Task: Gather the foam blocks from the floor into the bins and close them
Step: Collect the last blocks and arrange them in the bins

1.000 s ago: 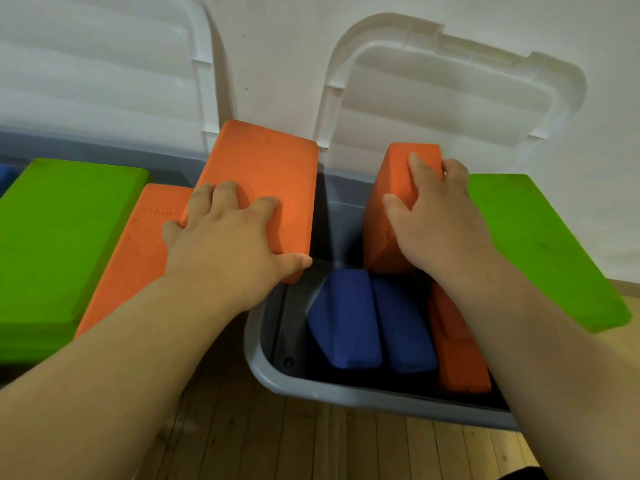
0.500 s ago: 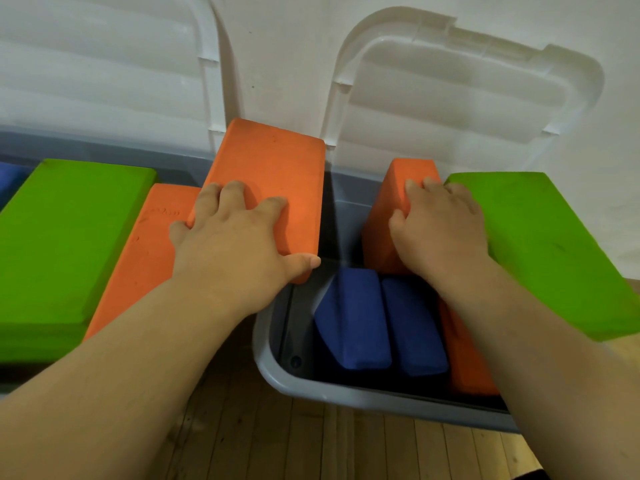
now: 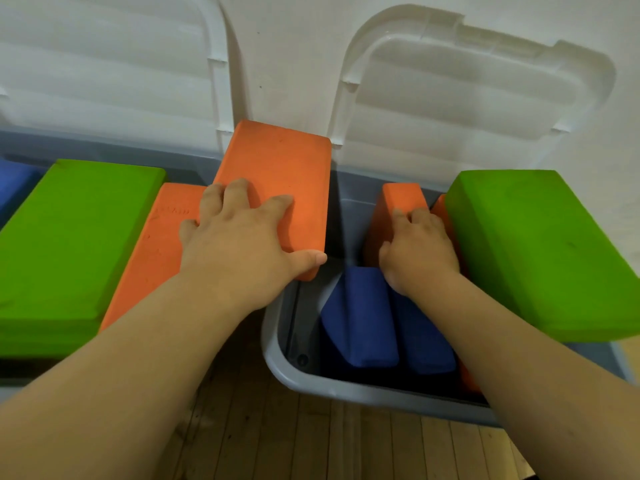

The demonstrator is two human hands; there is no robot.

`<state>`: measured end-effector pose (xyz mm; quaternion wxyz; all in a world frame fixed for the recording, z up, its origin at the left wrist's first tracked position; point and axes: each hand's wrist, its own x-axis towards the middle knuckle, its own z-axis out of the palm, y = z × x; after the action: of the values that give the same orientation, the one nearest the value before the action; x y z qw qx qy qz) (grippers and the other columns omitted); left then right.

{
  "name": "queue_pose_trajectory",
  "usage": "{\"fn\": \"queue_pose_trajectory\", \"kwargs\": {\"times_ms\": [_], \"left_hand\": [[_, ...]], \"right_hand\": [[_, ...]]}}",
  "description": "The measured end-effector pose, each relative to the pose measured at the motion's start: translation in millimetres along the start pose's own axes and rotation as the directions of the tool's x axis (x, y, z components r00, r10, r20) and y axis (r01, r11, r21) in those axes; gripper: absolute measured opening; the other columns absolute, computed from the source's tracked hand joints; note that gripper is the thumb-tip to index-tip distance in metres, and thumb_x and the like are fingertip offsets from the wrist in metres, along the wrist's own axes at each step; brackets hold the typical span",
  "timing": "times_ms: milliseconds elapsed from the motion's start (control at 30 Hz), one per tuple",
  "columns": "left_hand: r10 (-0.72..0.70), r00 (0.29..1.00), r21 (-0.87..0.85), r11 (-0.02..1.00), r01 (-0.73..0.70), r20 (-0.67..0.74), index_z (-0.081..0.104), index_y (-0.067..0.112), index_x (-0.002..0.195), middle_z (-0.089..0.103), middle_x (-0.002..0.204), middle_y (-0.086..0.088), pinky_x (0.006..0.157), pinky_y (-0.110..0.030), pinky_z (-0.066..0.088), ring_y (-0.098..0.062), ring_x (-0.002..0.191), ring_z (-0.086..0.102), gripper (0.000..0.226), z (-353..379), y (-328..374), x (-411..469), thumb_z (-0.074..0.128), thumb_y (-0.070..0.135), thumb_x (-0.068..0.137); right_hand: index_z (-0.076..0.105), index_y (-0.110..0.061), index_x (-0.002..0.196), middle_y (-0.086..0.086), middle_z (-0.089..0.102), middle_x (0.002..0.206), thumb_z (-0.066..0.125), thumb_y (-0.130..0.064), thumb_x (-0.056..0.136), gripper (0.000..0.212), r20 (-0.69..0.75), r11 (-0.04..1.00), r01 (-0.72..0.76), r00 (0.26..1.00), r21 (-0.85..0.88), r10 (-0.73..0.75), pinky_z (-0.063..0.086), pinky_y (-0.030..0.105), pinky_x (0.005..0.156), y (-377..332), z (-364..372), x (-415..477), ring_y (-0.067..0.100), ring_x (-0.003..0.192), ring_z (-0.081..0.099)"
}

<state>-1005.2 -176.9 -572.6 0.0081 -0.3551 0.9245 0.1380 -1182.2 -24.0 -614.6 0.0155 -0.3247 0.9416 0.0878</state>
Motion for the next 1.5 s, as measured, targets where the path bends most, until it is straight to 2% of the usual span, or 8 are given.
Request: {"fn": "queue_pose_trajectory", "kwargs": {"times_ms": [167,300,500,800,933,1067,1233,1500], "left_hand": [[-0.022,0.997,-0.041,0.999,0.025,0.074,0.024,0.055,0.153,0.001,0.165,-0.003,0.12,-0.058,0.025,-0.051,0.143,0.024,0.099,-5,-5,-3,0.064,0.086,0.068],[0.047,0.999,-0.074,0.996,-0.047,0.009,0.035,0.048,0.151,0.016,0.16,0.0,0.113,-0.053,0.036,-0.039,0.136,0.032,0.095,-10,-3,-7,0.08,0.067,0.069],[0.04,0.99,-0.446,0.89,-0.096,-0.133,0.04,0.037,0.152,0.021,0.16,-0.002,0.116,-0.034,0.035,-0.024,0.142,0.038,0.102,-14,2,-11,0.094,0.041,0.066],[0.11,0.974,-0.694,0.686,-0.217,-0.196,0.042,0.044,0.146,0.031,0.154,0.013,0.078,0.0,0.038,0.0,0.121,0.048,0.087,-12,30,-21,0.085,0.017,0.075],[0.031,0.983,-0.847,0.502,-0.174,-0.183,0.042,0.049,0.134,0.045,0.136,0.016,0.079,-0.015,0.05,0.01,0.098,0.056,0.078,-9,47,-20,0.085,0.016,0.079],[0.074,0.994,-0.917,0.386,-0.099,-0.077,0.039,0.048,0.143,0.054,0.12,0.03,0.088,-0.03,0.057,0.006,0.104,0.061,0.078,5,65,-22,0.079,0.012,0.086],[0.13,0.99,-0.927,0.364,-0.092,-0.047,0.028,0.048,0.149,0.051,0.117,0.035,0.069,-0.011,0.053,0.024,0.092,0.059,0.082,9,67,-19,0.064,0.0,0.094],[0.158,0.986,-0.935,0.343,-0.095,-0.043,0.047,0.047,0.146,0.055,0.123,0.027,0.084,-0.024,0.059,0.011,0.1,0.065,0.077,8,62,-7,0.071,0.001,0.09]], "right_hand": [[0.058,-0.014,0.138,0.006,0.059,0.136,0.062,-0.032,0.093,0.048,-0.243,0.872,0.136,0.97,0.47,-0.02,0.039,0.037,0.108,-1,-5,-5,0.027,0.126,0.053],[0.046,-0.041,0.15,-0.012,0.053,0.146,0.073,-0.048,0.081,0.075,0.072,0.365,0.006,0.977,0.931,-0.2,0.045,0.038,0.113,-25,-14,-21,0.006,0.131,0.053],[0.036,-0.051,0.152,-0.018,0.044,0.152,0.085,-0.031,0.075,0.093,0.021,0.399,0.093,0.962,0.912,-0.272,0.053,0.037,0.105,-3,-14,-24,0.008,0.122,0.061],[0.037,-0.061,0.144,-0.019,0.059,0.134,0.089,-0.033,0.074,0.092,0.006,0.42,0.088,0.976,0.903,-0.218,0.055,0.044,0.101,24,-18,-44,0.007,0.115,0.065],[0.036,-0.04,0.156,0.001,0.073,0.122,0.08,-0.017,0.088,0.084,0.0,0.254,0.047,0.983,0.966,-0.183,0.056,0.048,0.1,34,-24,-47,0.016,0.108,0.072],[0.036,-0.051,0.15,-0.008,0.077,0.108,0.074,-0.044,0.081,0.079,-0.063,0.392,0.083,0.996,0.916,-0.064,0.057,0.042,0.096,28,-24,-51,0.009,0.099,0.073],[0.041,-0.048,0.145,-0.016,0.068,0.111,0.073,-0.031,0.092,0.065,-0.235,0.466,0.182,0.97,0.866,0.059,0.049,0.011,0.078,23,-37,-52,-0.008,0.093,0.064],[0.059,-0.051,0.124,-0.02,0.067,0.107,0.057,-0.044,0.085,0.04,-0.245,0.438,0.164,0.96,0.884,0.134,0.06,0.049,0.084,22,-46,-40,0.01,0.094,0.068]]}}
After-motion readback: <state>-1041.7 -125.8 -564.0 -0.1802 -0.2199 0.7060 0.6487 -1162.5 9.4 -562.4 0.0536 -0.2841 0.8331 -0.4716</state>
